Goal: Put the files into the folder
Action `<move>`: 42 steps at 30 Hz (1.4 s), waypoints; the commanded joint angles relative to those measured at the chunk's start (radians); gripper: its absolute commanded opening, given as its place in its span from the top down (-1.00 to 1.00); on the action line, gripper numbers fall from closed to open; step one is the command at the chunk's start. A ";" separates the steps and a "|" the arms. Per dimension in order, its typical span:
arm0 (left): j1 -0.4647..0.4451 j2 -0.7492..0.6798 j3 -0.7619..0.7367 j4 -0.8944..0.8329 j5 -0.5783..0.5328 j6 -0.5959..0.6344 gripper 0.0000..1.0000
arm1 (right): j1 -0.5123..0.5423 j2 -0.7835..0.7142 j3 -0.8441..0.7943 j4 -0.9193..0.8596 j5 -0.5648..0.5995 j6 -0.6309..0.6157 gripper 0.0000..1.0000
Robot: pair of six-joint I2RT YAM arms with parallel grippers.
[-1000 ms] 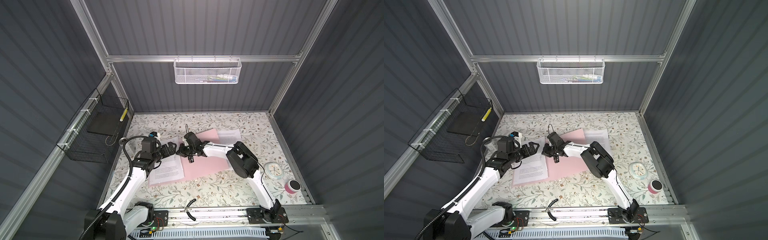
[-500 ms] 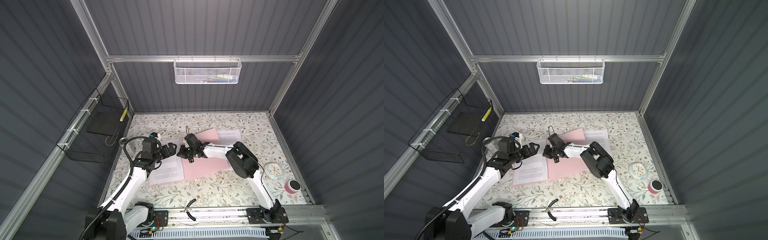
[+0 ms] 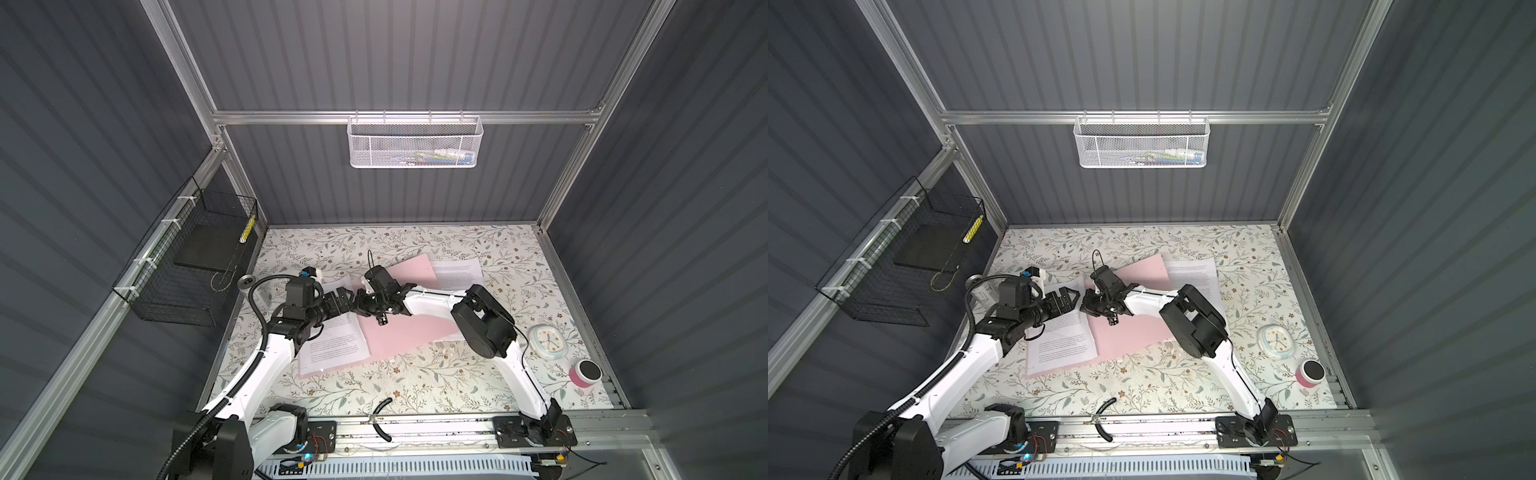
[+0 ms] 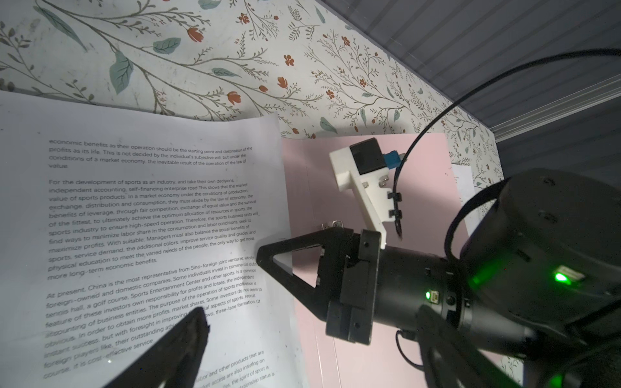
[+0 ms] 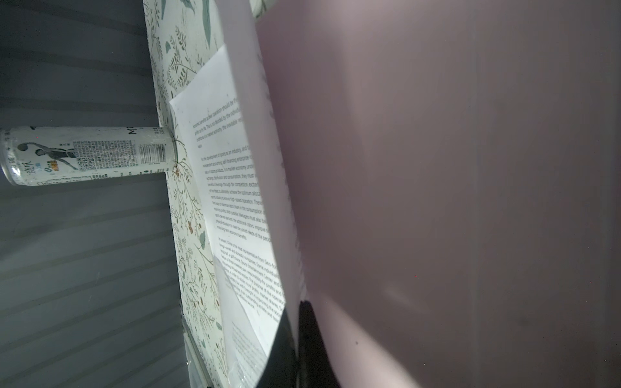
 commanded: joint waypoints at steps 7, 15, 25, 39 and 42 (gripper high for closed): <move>0.007 0.004 0.011 -0.018 -0.032 0.036 -0.95 | -0.016 -0.058 -0.040 -0.027 0.040 -0.039 0.14; 0.002 0.062 -0.010 -0.012 -0.035 0.045 -0.82 | -0.111 -0.375 -0.245 -0.099 0.029 -0.165 0.05; -0.094 0.157 -0.072 0.051 -0.114 0.037 -0.13 | -0.151 -0.515 -0.426 -0.227 0.074 -0.342 0.63; -0.113 0.066 -0.167 -0.084 -0.208 -0.091 0.32 | -0.081 -0.425 -0.352 -0.302 0.080 -0.441 0.57; -0.115 0.022 -0.204 -0.128 -0.227 -0.144 0.48 | -0.073 -0.405 -0.337 -0.308 0.072 -0.443 0.57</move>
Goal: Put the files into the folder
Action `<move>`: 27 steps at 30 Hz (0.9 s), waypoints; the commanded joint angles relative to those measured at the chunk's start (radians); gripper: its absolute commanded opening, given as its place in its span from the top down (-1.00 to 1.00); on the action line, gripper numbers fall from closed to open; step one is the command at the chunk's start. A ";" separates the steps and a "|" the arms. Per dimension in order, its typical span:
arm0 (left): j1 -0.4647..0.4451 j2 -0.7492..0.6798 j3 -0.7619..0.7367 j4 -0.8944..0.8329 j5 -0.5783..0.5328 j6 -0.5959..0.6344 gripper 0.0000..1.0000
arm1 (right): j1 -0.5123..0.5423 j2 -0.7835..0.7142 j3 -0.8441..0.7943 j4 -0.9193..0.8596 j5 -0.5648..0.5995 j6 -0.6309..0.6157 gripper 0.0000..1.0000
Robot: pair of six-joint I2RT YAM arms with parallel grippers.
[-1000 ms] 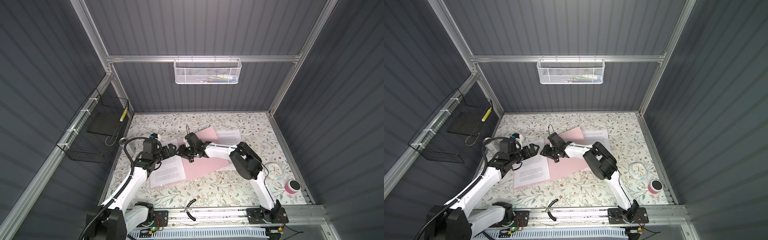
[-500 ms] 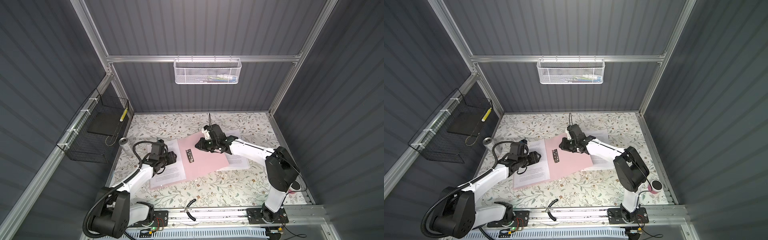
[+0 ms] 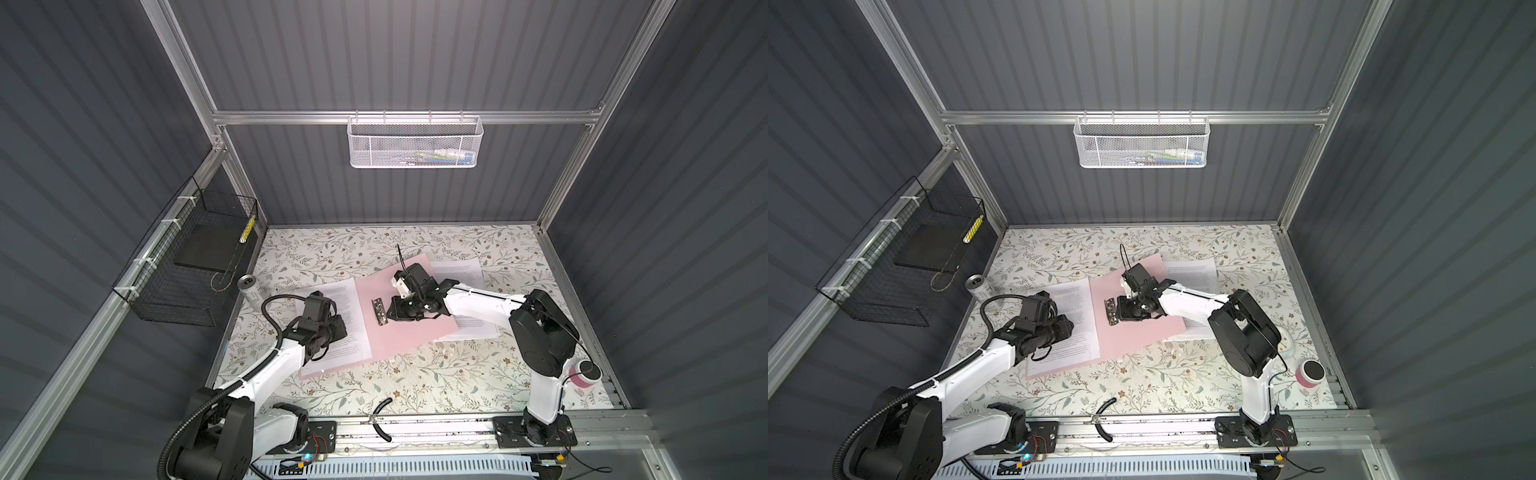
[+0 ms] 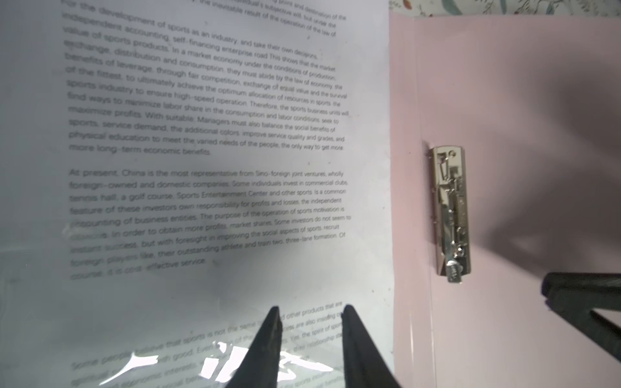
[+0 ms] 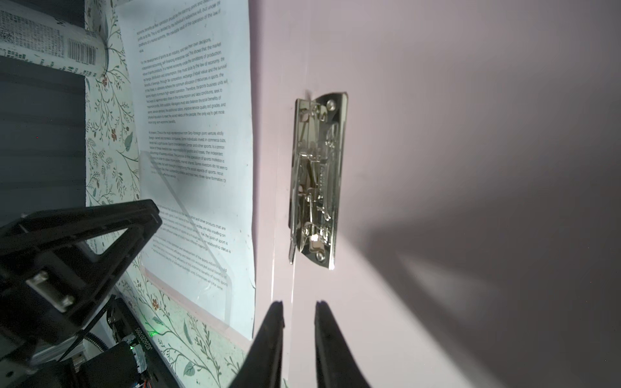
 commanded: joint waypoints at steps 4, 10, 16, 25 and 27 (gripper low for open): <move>-0.008 -0.116 -0.078 -0.169 -0.085 -0.120 0.50 | 0.020 0.040 0.044 -0.026 -0.005 -0.027 0.57; -0.008 -0.064 -0.068 -0.192 -0.117 -0.149 0.34 | 0.022 0.061 0.066 -0.025 -0.005 -0.027 0.55; -0.006 0.129 -0.016 -0.087 -0.047 -0.088 0.21 | 0.022 0.069 0.064 0.009 -0.067 0.007 0.52; -0.006 0.208 0.025 -0.044 -0.084 -0.075 0.27 | 0.022 0.073 0.063 0.009 -0.058 0.021 0.53; -0.006 0.214 0.030 -0.037 -0.090 -0.073 0.27 | 0.022 0.084 0.073 -0.004 -0.051 0.017 0.54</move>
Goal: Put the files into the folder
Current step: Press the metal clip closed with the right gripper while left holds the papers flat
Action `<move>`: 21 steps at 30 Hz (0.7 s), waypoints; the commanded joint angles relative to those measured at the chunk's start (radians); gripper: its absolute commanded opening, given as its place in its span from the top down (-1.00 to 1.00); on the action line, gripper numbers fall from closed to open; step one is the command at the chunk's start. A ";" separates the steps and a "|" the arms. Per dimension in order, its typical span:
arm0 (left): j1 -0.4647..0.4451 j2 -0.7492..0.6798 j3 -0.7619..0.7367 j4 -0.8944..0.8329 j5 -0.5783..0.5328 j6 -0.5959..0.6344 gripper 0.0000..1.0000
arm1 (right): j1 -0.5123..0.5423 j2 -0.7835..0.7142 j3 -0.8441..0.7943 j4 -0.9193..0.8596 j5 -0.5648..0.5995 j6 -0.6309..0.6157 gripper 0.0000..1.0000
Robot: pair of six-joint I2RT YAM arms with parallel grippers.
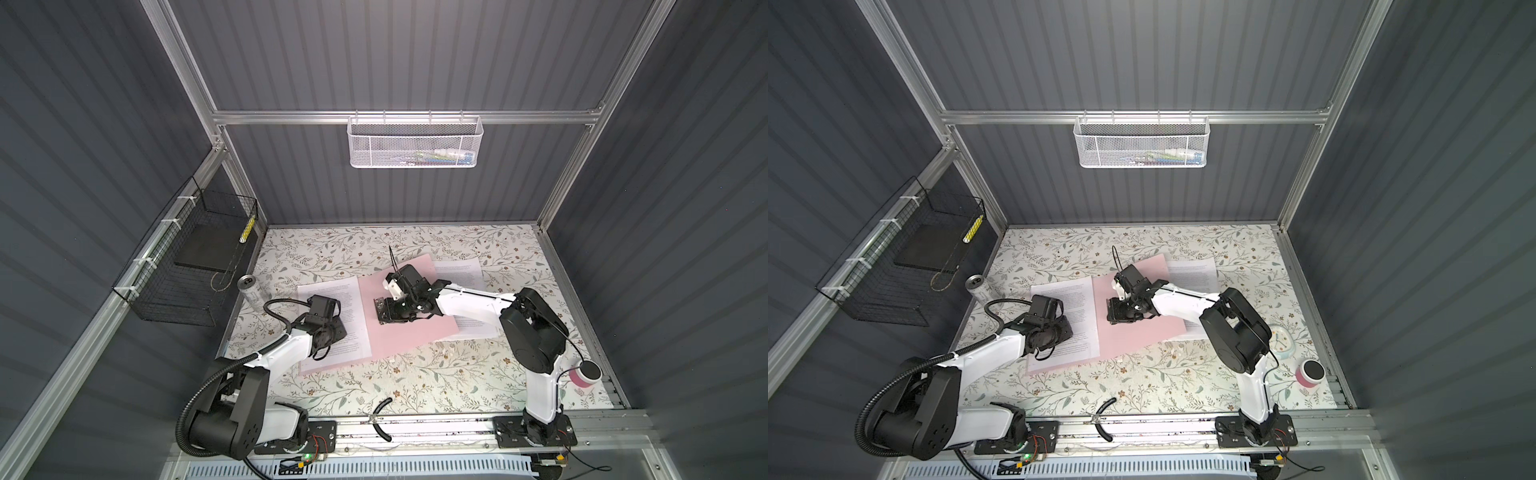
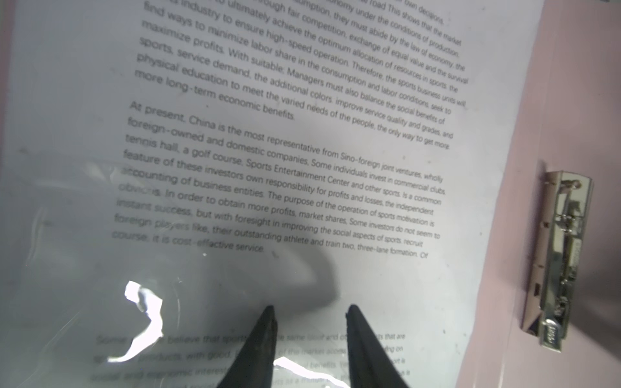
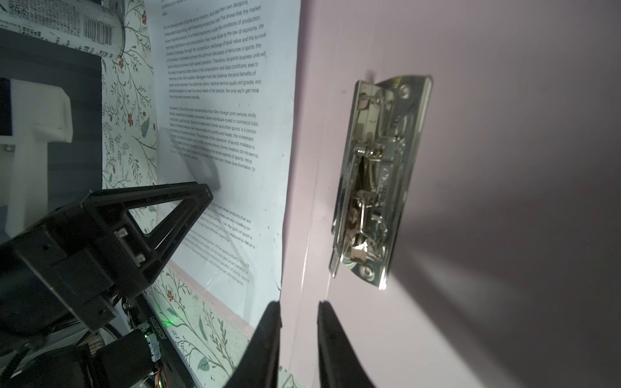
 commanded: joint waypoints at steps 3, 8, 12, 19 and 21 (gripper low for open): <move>-0.006 0.058 -0.001 -0.052 -0.011 0.019 0.27 | 0.001 0.054 0.060 -0.054 0.016 -0.018 0.63; -0.006 0.082 0.018 -0.052 -0.018 0.023 0.27 | 0.001 0.068 0.073 -0.073 0.027 -0.032 0.63; -0.006 0.081 0.016 -0.051 -0.012 0.027 0.26 | -0.001 0.079 0.079 -0.091 0.069 -0.030 0.62; -0.006 0.068 0.009 -0.046 -0.007 0.029 0.26 | -0.001 0.095 0.076 -0.079 0.053 -0.024 0.61; -0.006 0.065 0.007 -0.044 -0.008 0.029 0.26 | -0.002 0.099 0.076 -0.074 0.047 -0.023 0.61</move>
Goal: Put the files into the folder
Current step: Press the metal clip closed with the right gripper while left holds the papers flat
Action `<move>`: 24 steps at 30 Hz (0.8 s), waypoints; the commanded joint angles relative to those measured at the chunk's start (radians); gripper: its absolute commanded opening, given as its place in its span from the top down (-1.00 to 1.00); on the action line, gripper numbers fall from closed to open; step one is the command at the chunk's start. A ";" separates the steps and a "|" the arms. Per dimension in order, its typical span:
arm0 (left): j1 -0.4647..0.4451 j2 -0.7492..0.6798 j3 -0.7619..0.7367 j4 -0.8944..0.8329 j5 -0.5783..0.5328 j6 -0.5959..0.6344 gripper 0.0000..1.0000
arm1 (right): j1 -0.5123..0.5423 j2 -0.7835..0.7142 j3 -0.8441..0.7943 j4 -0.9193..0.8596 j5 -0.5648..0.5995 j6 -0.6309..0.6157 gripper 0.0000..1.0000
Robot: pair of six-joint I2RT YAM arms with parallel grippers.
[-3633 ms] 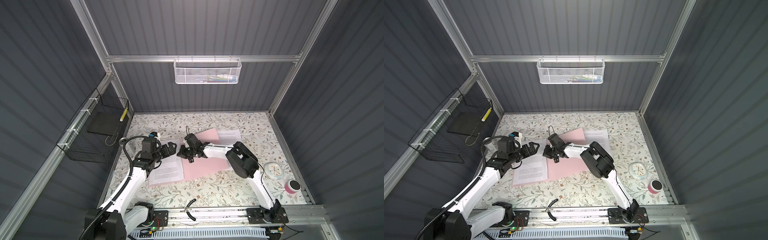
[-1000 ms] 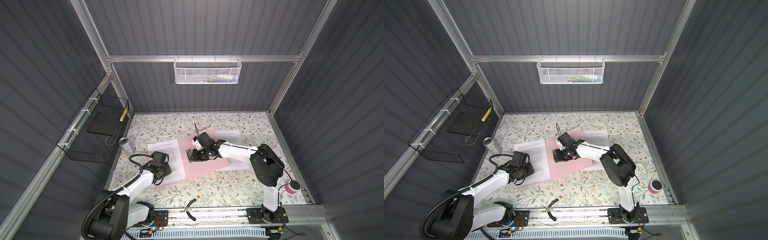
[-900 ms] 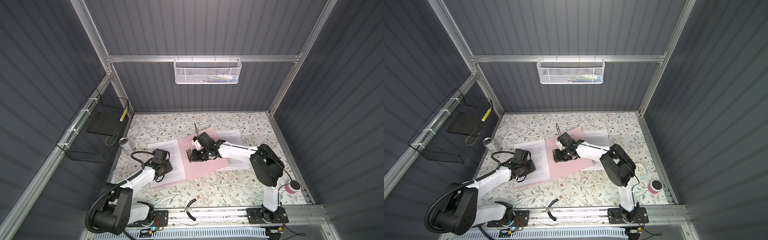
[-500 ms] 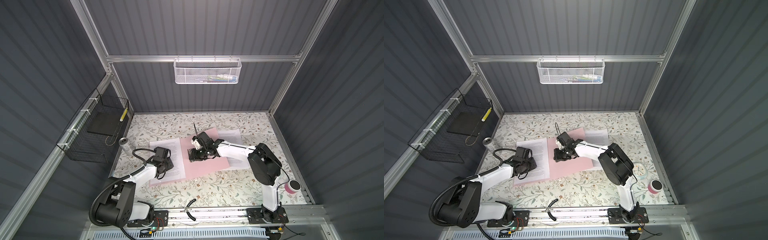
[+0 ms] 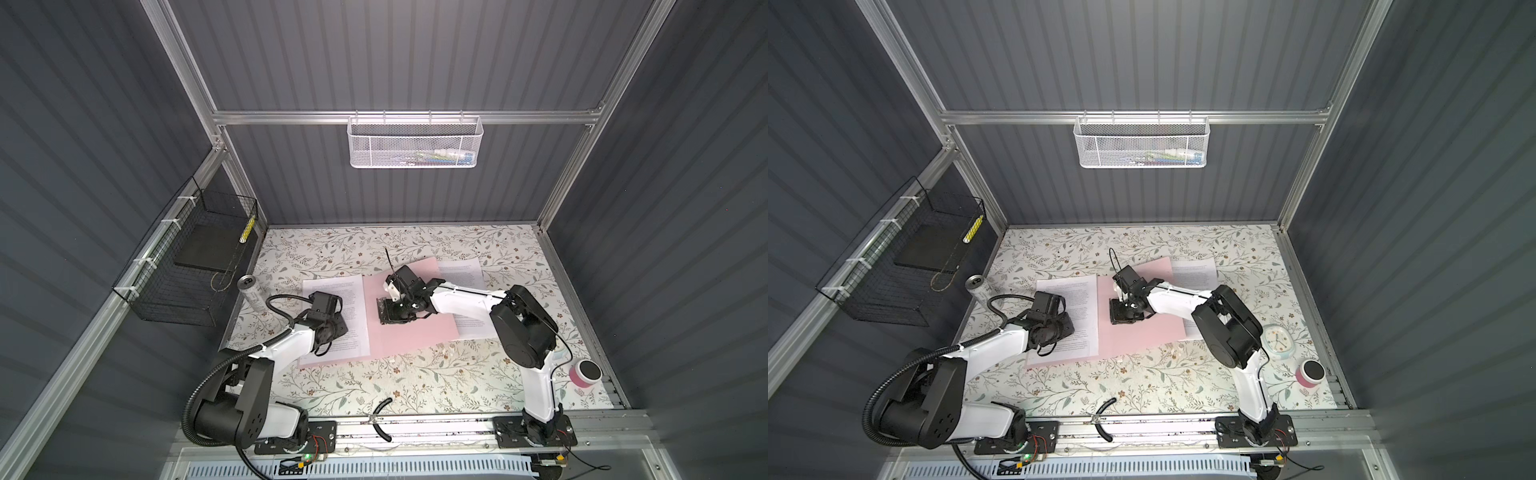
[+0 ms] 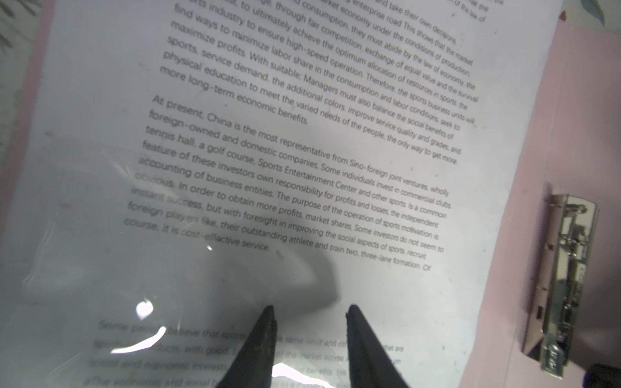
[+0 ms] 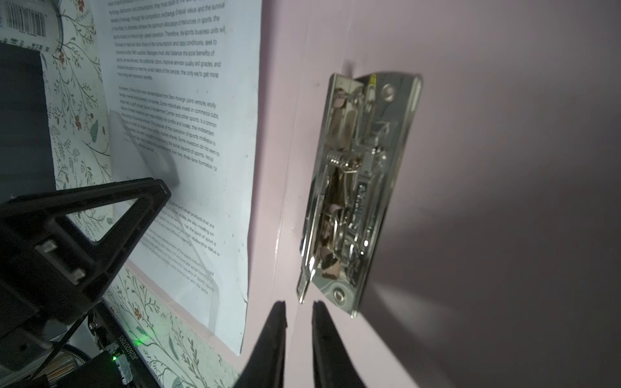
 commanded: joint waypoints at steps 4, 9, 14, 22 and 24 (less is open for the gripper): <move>-0.006 0.009 -0.032 -0.065 0.010 0.018 0.27 | -0.005 0.039 0.019 -0.001 0.002 -0.002 0.62; -0.006 0.009 -0.032 -0.062 0.011 0.018 0.27 | -0.007 0.049 0.022 0.005 -0.044 0.001 0.62; -0.006 0.009 -0.033 -0.064 0.010 0.019 0.28 | -0.008 0.056 0.023 0.004 -0.046 0.003 0.72; -0.006 0.069 0.002 -0.083 0.009 0.018 0.38 | -0.016 0.059 0.014 0.010 -0.048 0.014 0.94; -0.006 0.096 0.017 -0.090 0.010 0.023 0.45 | -0.020 0.066 0.014 0.009 -0.052 0.020 1.00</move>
